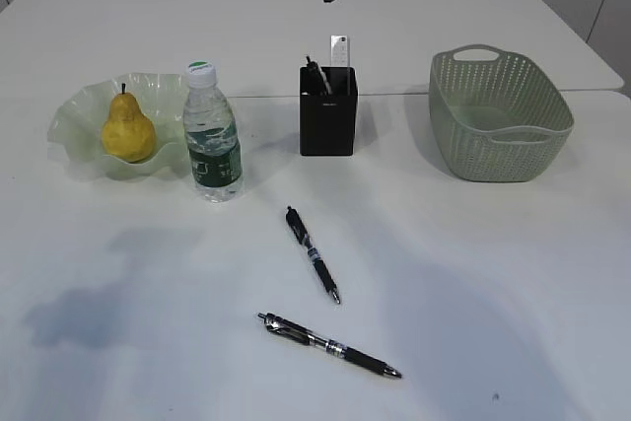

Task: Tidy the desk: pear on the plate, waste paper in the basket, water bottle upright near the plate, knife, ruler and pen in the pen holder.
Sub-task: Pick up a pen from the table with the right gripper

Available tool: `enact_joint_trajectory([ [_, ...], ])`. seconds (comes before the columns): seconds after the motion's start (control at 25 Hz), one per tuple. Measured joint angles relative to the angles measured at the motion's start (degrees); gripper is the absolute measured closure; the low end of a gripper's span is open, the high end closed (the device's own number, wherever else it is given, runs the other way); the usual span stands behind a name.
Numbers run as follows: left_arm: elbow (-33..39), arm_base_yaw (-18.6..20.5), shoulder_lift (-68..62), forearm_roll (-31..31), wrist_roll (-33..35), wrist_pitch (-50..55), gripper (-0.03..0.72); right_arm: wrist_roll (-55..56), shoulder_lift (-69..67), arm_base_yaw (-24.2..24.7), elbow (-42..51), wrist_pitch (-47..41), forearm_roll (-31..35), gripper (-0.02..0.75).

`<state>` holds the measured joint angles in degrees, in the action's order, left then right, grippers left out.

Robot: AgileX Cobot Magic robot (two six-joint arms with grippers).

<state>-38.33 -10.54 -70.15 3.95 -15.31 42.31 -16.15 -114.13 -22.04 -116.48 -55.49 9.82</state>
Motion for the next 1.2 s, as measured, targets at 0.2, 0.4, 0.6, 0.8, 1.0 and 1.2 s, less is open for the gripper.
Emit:
enact_joint_trajectory([
  [0.2,0.0,0.0,0.0,0.0,0.0,0.4,0.214,3.1,1.4,-5.4,-0.1,-7.5,-4.0,0.392],
  [0.4,0.0,0.0,0.0,0.0,0.0,0.9,0.214,3.9,1.4,-9.1,-0.1,-13.1,-6.7,0.392],
  [0.6,0.0,0.0,0.0,0.0,0.0,1.4,0.214,3.3,1.6,-11.5,4.1,-15.0,-7.6,0.392],
  [0.8,0.0,0.0,0.0,0.1,0.1,1.6,0.214,-0.7,1.6,-14.1,12.5,-15.2,-8.0,0.392],
  [1.0,0.0,0.0,0.0,0.4,0.1,1.6,0.214,-5.8,1.6,-17.2,19.4,-14.9,-8.0,0.392],
  [1.2,0.0,0.0,0.0,1.3,0.1,1.6,0.214,-10.7,1.6,-17.8,24.0,-13.1,-8.0,0.392],
])
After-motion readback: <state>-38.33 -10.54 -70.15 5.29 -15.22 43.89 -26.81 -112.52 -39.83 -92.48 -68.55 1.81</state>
